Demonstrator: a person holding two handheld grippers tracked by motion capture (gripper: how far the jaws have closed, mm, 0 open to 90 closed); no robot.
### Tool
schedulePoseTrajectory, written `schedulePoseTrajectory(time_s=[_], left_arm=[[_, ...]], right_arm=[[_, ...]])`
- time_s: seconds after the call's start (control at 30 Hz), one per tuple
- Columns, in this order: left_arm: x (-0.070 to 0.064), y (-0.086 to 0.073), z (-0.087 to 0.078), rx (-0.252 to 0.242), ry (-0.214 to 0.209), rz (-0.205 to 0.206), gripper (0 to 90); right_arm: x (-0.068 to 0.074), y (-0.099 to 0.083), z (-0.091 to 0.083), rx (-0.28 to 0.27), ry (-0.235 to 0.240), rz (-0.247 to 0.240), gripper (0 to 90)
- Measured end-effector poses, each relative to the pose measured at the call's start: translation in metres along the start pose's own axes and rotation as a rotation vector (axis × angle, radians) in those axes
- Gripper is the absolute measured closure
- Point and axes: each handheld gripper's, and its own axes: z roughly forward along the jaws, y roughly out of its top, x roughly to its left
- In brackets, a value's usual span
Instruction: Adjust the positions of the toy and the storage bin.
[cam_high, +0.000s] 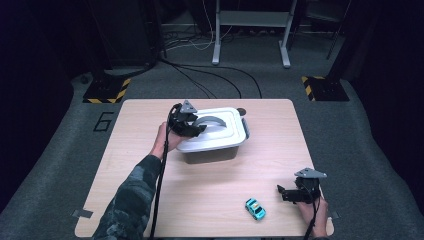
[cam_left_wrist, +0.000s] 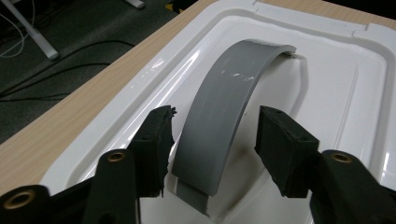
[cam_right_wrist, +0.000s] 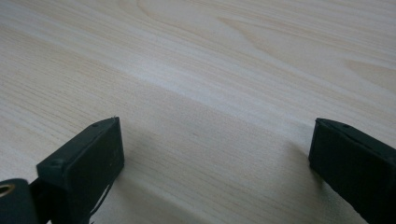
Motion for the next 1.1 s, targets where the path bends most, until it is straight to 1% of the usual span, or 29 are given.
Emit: schedulePoseTrajectory(time_s=[0.07,0.1,0.17,0.2,0.3,0.33,0.4,0.47,0.5,0.53,0.63,0.67,0.7,0.77,0.8,0.83,0.9,0.97,1.0,1.03,1.1], left_arm=[[0.002,-0.001,0.001,0.007,-0.005,-0.012,52.7],[0.003,-0.002,0.001,0.002,-0.003,-0.022,54.5],[0.006,-0.004,0.0,0.007,0.003,-0.032,60.7],[0.007,-0.005,0.0,0.005,-0.004,-0.04,61.5],[0.006,-0.004,-0.001,0.016,0.002,-0.032,62.1],[0.004,-0.004,-0.001,0.015,0.003,-0.038,62.3],[0.004,-0.003,-0.002,0.025,0.002,-0.027,62.7],[0.002,-0.004,-0.002,0.021,0.005,-0.039,63.0],[0.001,-0.004,-0.002,0.024,0.005,-0.036,63.1],[0.0,-0.004,-0.003,0.023,0.007,-0.042,63.3],[-0.004,-0.005,-0.004,0.019,0.014,-0.051,63.5],[-0.005,-0.005,-0.005,0.024,0.015,-0.054,63.6],[-0.007,-0.006,-0.005,0.019,0.018,-0.065,63.7],[-0.01,-0.006,-0.007,0.019,0.027,-0.065,63.9],[-0.012,-0.006,-0.009,0.028,0.029,-0.071,64.0],[-0.014,-0.007,-0.009,0.021,0.035,-0.078,64.0],[-0.019,-0.007,-0.011,0.028,0.035,-0.08,64.3],[-0.022,-0.008,-0.013,0.036,0.035,-0.066,64.6],[-0.023,-0.008,-0.014,0.037,0.031,-0.07,64.7],[-0.022,-0.007,-0.015,0.046,0.026,-0.061,64.7],[-0.021,-0.006,-0.014,0.038,0.016,-0.072,63.5]], right_arm=[[0.0,0.0,0.0,0.0,0.0,0.0,2.7],[0.0,0.0,0.0,0.0,0.0,0.0,2.7],[0.0,0.0,0.0,0.0,0.0,0.0,2.8],[0.0,0.0,0.0,0.001,0.0,0.004,2.8],[0.0,0.0,0.0,0.0,0.0,0.001,2.9],[0.0,0.0,0.0,0.0,0.0,0.001,2.9],[0.001,0.0,0.0,0.001,0.0,0.003,2.9],[0.001,0.0,0.0,0.001,0.0,0.003,2.9],[0.001,0.0,0.0,0.001,0.0,0.004,2.9],[0.0,0.0,0.0,-0.001,-0.001,-0.002,2.9],[0.001,0.0,0.0,0.001,0.0,0.004,2.9],[0.0,0.0,0.0,0.0,0.0,0.001,2.9],[0.0,0.0,0.0,-0.001,0.0,0.001,2.9],[0.0,0.0,0.0,-0.001,0.0,0.001,2.9],[0.001,0.0,0.0,0.001,-0.001,0.004,2.9],[0.0,0.0,0.0,0.0,0.0,0.0,2.9],[0.0,0.0,0.0,0.0,0.0,0.0,3.0],[0.0,0.0,0.0,0.0,0.0,0.001,3.0],[0.0,0.0,0.0,0.0,0.0,0.0,3.0],[0.001,0.0,0.0,0.001,0.001,0.003,3.0],[0.001,0.0,0.0,0.002,0.0,0.005,3.0]])
